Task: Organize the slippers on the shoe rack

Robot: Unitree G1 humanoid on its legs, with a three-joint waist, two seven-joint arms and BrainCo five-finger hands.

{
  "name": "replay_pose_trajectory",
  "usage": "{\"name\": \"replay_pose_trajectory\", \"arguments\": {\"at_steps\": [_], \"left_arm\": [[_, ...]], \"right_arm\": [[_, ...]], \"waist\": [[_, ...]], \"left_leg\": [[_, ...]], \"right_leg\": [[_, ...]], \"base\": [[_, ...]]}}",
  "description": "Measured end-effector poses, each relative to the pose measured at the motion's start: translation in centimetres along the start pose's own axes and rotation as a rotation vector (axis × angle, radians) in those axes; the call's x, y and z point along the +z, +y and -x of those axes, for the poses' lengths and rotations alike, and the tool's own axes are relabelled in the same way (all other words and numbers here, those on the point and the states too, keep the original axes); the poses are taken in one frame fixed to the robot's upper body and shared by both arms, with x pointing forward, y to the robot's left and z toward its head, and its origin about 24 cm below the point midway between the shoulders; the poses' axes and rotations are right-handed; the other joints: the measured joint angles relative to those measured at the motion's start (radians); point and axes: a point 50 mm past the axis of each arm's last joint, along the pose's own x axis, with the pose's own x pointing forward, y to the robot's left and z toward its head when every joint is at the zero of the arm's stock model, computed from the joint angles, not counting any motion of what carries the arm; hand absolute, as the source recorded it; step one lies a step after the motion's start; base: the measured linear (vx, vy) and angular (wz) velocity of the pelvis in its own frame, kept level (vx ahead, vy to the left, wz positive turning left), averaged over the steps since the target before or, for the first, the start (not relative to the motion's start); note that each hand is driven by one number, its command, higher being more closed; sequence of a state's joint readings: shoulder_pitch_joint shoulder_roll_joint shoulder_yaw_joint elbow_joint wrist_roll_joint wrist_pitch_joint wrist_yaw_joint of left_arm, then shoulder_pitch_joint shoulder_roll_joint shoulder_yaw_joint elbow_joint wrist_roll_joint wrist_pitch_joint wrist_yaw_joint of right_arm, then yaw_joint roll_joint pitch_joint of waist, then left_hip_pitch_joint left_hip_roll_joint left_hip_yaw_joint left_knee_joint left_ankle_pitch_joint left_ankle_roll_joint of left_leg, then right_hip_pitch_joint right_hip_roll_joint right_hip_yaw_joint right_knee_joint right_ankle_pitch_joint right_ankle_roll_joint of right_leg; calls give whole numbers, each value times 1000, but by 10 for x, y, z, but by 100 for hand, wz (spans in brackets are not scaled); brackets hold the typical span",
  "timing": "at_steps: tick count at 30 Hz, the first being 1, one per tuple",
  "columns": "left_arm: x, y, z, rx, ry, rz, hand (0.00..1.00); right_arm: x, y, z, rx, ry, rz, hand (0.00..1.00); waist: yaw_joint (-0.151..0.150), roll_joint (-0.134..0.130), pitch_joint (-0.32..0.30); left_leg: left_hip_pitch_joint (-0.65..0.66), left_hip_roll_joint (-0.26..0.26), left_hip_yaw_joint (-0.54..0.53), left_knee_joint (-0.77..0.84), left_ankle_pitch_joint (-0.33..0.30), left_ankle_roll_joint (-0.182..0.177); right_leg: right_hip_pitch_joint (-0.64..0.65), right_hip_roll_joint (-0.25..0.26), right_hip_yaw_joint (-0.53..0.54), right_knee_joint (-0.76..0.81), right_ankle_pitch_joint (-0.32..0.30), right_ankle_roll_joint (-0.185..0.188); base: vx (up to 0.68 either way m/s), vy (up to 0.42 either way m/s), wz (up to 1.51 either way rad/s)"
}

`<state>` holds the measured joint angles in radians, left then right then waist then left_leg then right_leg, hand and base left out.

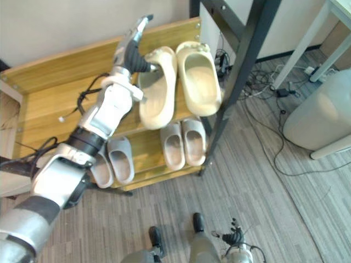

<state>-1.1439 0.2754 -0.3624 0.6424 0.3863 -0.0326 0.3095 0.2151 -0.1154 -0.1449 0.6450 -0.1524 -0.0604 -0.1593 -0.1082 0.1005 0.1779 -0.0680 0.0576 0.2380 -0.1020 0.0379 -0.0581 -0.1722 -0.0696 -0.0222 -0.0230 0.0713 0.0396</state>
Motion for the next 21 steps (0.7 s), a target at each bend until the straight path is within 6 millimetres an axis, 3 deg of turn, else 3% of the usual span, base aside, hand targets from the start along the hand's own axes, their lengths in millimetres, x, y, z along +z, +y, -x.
{"name": "replay_pose_trajectory", "arguments": {"at_steps": [10, 21], "left_arm": [[4, -3, 2, 16, 5, 96, 0], [3, -9, 43, 74, -11, 324, 0]], "right_arm": [[-3, 1, 0, 7, 12, 10, 0], [-18, 2, -1, 22, 89, 37, 0]], "waist": [[0, 2, -2], [1, 5, -4]], "left_leg": [[18, -1, -14, 0, 4, 1], [26, -8, -68, 0, 16, 6]], "right_leg": [[25, -2, -13, -1, 0, 0], [62, -13, -64, -10, -2, 3]], "base": [[3, -7, 4], [3, -6, 14]]}}
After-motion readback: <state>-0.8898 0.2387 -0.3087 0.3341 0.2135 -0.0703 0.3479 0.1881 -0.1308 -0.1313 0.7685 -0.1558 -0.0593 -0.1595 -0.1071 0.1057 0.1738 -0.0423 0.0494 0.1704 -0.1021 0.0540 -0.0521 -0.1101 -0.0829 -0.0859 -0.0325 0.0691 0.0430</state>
